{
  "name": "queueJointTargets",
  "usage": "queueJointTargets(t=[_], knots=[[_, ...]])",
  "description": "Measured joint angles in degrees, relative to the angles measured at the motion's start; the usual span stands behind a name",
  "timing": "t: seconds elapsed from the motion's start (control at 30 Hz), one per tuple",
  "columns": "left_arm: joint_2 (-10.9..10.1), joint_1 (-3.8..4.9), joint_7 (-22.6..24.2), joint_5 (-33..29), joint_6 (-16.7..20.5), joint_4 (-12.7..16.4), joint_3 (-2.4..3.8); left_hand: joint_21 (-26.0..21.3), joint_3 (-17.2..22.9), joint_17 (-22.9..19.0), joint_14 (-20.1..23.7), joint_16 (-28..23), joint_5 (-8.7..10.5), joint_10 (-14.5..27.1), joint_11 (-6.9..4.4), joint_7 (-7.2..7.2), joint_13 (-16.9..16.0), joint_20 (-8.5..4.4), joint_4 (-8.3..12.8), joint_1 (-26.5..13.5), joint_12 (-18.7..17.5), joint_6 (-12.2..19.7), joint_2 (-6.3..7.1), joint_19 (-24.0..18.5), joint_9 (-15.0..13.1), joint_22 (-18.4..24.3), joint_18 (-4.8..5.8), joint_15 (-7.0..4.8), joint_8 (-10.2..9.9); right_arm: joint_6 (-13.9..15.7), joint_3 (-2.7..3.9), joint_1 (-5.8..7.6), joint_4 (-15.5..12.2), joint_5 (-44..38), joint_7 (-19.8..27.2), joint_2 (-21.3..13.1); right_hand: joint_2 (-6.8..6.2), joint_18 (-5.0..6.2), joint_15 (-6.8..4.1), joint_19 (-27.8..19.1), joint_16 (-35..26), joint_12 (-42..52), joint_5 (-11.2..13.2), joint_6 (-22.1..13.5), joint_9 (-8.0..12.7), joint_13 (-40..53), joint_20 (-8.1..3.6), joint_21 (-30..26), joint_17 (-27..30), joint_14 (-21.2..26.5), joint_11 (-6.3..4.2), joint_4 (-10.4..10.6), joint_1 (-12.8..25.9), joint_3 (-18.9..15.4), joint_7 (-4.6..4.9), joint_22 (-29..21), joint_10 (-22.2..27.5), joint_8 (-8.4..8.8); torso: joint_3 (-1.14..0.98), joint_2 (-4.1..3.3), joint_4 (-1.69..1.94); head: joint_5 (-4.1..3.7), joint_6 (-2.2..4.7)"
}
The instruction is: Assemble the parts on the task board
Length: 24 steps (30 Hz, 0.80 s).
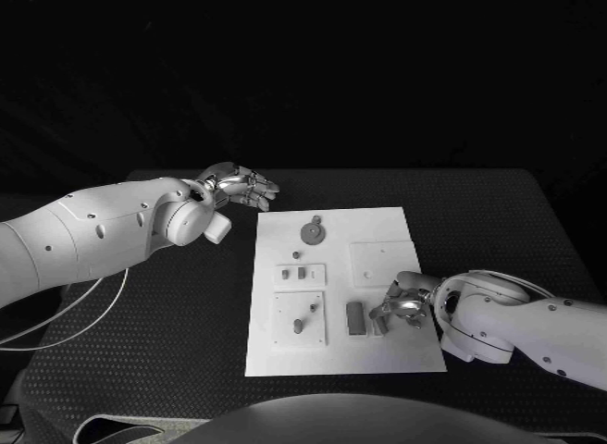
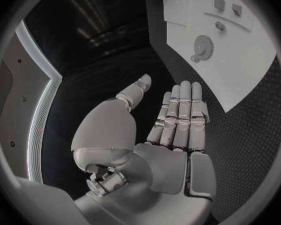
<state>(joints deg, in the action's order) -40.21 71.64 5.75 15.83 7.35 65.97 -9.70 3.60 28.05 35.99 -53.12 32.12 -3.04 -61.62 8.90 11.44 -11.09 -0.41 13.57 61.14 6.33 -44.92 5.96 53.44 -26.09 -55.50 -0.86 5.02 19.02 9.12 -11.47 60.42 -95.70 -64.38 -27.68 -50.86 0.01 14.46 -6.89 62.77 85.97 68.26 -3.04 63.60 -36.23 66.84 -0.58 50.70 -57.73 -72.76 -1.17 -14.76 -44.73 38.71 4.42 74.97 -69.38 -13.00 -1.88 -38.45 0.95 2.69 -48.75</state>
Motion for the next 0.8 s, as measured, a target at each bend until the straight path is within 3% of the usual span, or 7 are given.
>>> queueJointTargets(t=[0.07,0.2,0.53,0.63,0.8], knots=[[0.00,0.00,-0.01,0.00,-0.01,0.00,0.00,0.00,0.00,0.00,0.00,-0.22,0.00,0.00,0.00,0.00,0.00,0.00,0.00,0.00,0.00,0.00,0.00,0.00,0.00,0.00,0.00,0.00,0.00,0.00,0.03,0.04,-0.02,0.00,0.16,-0.03,1.01,-0.22,-0.03,0.09,0.00,0.28,0.17,0.16,0.22,0.26,0.07,0.00,-0.06,-0.06,0.01,-1.12,0.16,0.13,-0.16,0.00,-0.17,-0.02,0.00,-0.01,-0.01,0.00,0.00],[-0.01,0.00,-0.03,0.01,-0.03,0.01,0.00,0.00,-0.10,-0.01,0.00,-0.22,0.00,0.00,0.00,0.00,0.00,0.00,-0.10,0.00,0.00,0.00,0.00,0.00,0.00,0.00,0.00,0.00,0.00,-0.01,0.05,0.07,-0.05,0.00,0.43,-0.04,1.55,-0.27,0.06,0.10,0.23,0.67,0.22,0.36,0.31,0.61,0.07,0.00,-0.22,-0.16,0.10,-1.62,-0.15,0.51,-0.31,0.00,-0.49,-0.35,0.01,-0.01,-0.01,0.00,-0.06],[-0.04,0.00,-0.07,0.03,-0.08,0.01,0.00,0.00,-0.16,0.04,0.00,-0.22,0.00,0.00,0.00,0.00,0.00,0.00,-0.16,0.00,0.00,0.00,0.00,0.00,0.06,-0.01,0.00,0.00,0.00,-0.08,0.04,0.08,-0.02,0.10,0.66,-0.06,1.64,-0.36,0.16,0.10,0.23,0.67,0.39,0.55,0.61,0.70,0.08,0.00,-0.19,-0.25,0.04,-1.76,-0.23,0.34,-0.48,0.00,-0.56,-0.36,0.05,-0.01,0.03,-0.07,-0.17],[-0.04,0.00,-0.08,0.04,-0.08,0.01,0.00,0.00,-0.15,0.04,0.00,-0.22,0.00,0.00,0.00,0.00,0.00,0.00,-0.16,0.00,0.00,0.00,0.00,0.00,0.06,-0.01,0.00,0.00,0.00,-0.10,0.03,0.07,0.02,0.20,0.68,-0.06,0.19,-0.40,0.16,0.10,0.23,0.67,0.38,0.56,0.65,0.58,0.08,0.00,0.02,-0.26,0.03,-1.04,1.22,-0.37,-0.48,0.00,-0.56,-0.52,0.07,-0.01,0.04,-0.07,-0.18],[-0.04,0.00,-0.09,0.06,-0.09,0.01,0.00,0.00,-0.15,0.03,0.00,-0.22,0.00,0.00,0.00,0.00,0.01,0.00,-0.16,0.00,0.00,0.00,0.00,0.00,0.06,-0.01,0.00,0.00,0.00,-0.12,0.02,0.07,0.06,0.33,0.70,-0.04,-4.84,-0.63,0.17,0.10,0.23,0.43,0.37,0.58,1.16,0.32,0.08,0.00,0.16,-0.26,0.02,2.44,4.82,0.07,-0.49,0.00,-0.57,-0.66,0.07,-0.01,0.06,-0.07,-0.20]])
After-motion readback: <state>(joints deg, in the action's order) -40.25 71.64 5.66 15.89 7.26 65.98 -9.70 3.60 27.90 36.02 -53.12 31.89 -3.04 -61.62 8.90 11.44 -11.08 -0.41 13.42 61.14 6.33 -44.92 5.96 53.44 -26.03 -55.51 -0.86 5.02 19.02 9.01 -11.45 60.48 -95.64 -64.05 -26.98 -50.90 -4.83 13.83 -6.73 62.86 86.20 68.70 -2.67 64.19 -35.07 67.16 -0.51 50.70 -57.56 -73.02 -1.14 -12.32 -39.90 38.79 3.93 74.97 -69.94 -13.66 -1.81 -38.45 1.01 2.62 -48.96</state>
